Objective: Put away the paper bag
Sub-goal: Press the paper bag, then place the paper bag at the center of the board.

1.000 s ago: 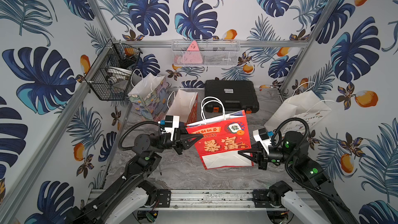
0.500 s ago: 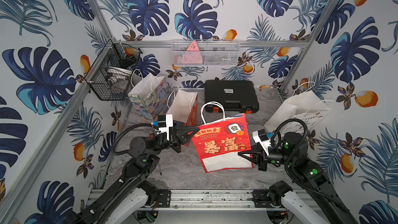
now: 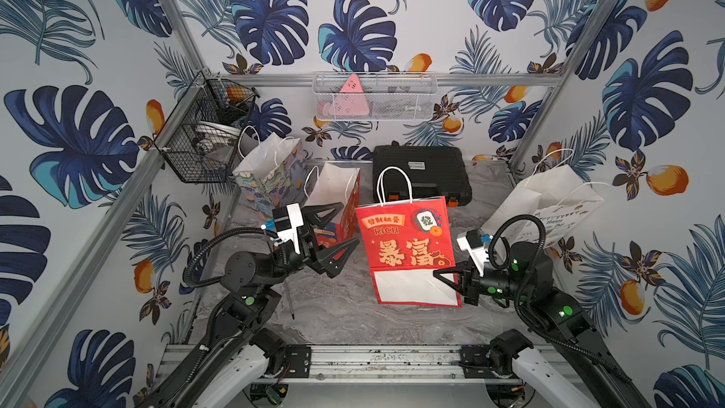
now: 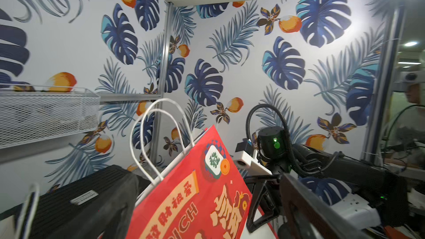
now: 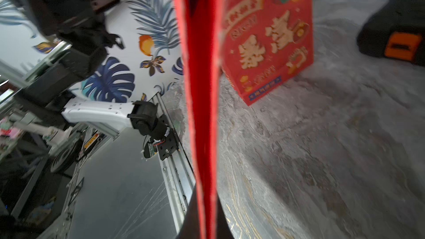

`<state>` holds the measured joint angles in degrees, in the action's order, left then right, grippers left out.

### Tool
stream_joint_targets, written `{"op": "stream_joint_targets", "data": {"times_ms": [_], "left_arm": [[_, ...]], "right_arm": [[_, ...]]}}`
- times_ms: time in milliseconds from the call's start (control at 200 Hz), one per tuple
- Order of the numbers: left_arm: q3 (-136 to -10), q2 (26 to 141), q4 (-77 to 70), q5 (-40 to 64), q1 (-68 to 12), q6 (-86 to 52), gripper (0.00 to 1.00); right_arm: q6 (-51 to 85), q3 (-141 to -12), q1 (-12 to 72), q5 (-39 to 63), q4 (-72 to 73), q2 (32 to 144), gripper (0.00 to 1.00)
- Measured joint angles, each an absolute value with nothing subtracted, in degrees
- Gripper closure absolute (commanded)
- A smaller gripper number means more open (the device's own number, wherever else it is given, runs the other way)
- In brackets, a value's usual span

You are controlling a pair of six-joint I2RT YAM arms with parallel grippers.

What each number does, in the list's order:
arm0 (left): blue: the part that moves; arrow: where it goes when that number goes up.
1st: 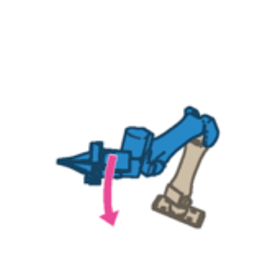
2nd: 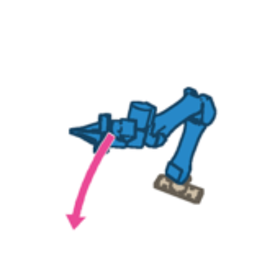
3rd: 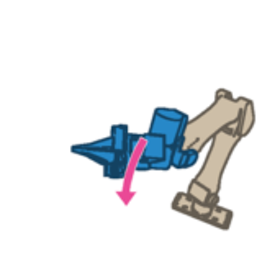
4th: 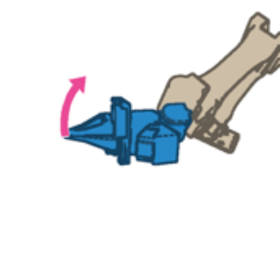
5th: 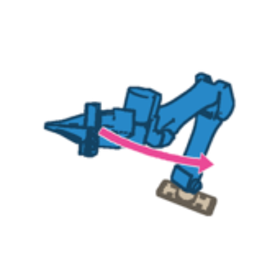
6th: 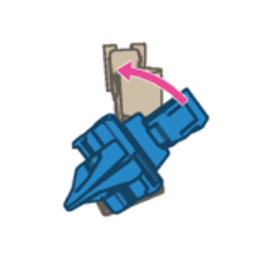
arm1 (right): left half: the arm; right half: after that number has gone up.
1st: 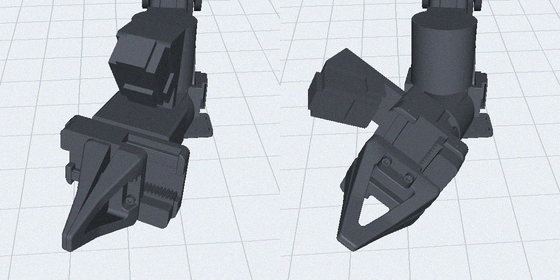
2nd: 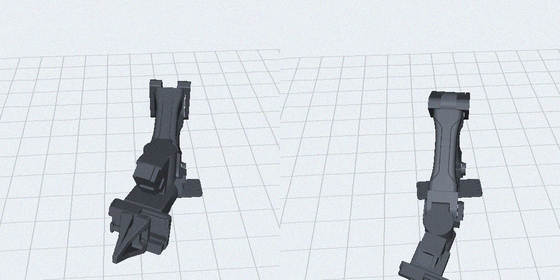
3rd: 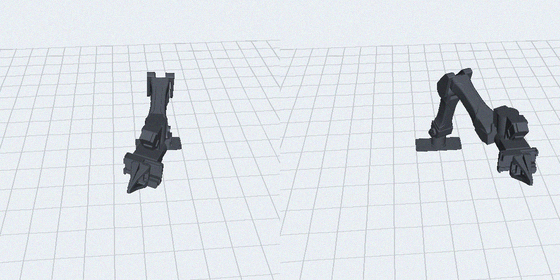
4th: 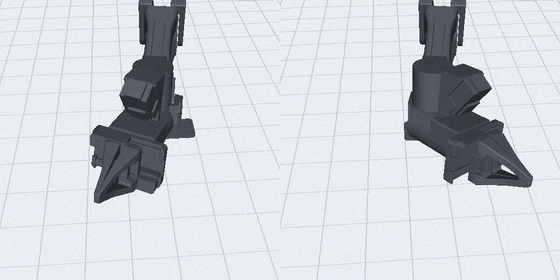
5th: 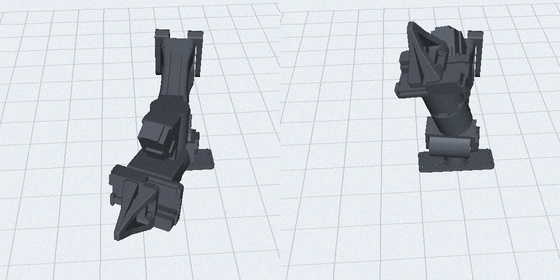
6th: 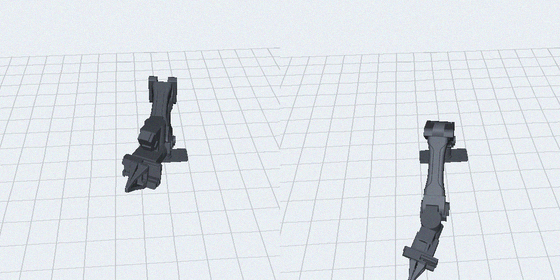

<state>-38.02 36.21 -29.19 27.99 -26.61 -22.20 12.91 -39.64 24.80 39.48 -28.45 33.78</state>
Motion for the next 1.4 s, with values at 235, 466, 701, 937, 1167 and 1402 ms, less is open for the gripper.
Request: {"op": "stream_joint_targets", "data": {"times_ms": [235, 466, 701, 937, 1167, 1402], "left_arm": [[-48.7, 35.9, -6.7, 11.3, -26.6, -19.5, 0.01], [-51.2, 37.4, 6.1, 5.5, -26.6, -19.4, 0.01], [-51.4, 37.6, 10.1, 3.9, -26.6, -19.6, 0.01], [-51.8, 38.2, 12.9, 2.7, -26.6, -19.8, 0.01], [-52.0, 39.0, 13.9, 1.6, -26.6, -19.8, 0.01], [-52.6, 38.4, 15.0, 0.4, -26.6, -19.8, 0.01]], "right_arm": [[25.8, -39.1, 24.8, 31.5, -33.5, 44.7, 1.0], [29.6, -41.7, 24.8, 31.5, -29.5, 57.6, 1.0], [31.0, -46.6, 24.8, 36.0, -19.9, 70.1, 1.0], [32.5, -42.3, 24.7, 35.3, -17.3, 73.9, 1.0], [33.2, -37.5, 23.9, 27.5, -18.9, 75.4, 0.98], [33.6, -37.6, 23.5, 23.1, -18.9, 81.2, 0.92]]}}
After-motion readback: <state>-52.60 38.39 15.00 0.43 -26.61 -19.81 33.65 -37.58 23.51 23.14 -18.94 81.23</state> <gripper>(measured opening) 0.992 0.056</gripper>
